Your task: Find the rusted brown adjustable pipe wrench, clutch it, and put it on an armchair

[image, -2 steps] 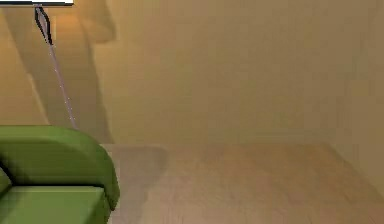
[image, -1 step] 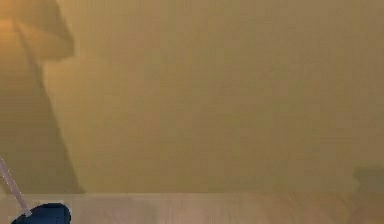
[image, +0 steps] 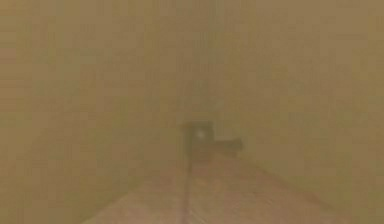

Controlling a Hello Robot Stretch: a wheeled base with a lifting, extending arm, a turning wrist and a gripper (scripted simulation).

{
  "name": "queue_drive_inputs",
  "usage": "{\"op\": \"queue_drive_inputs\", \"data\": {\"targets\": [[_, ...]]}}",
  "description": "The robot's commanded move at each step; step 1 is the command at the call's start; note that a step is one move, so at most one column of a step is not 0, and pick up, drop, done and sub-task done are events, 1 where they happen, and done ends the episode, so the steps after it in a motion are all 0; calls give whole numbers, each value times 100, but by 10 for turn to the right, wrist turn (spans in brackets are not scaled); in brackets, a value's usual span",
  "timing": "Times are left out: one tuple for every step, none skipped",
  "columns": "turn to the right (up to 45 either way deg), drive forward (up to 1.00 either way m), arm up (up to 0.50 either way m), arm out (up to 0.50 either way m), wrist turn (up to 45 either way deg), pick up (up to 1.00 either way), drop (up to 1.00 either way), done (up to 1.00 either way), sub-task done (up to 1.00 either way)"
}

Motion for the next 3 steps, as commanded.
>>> {"op": "queue_drive_inputs", "data": {"targets": [[450,0,0,0,0,0,0,0,0],[-450,0,0,0,0,0,0,0,0],[-450,0,0,0,0,0,0,0,0]]}}
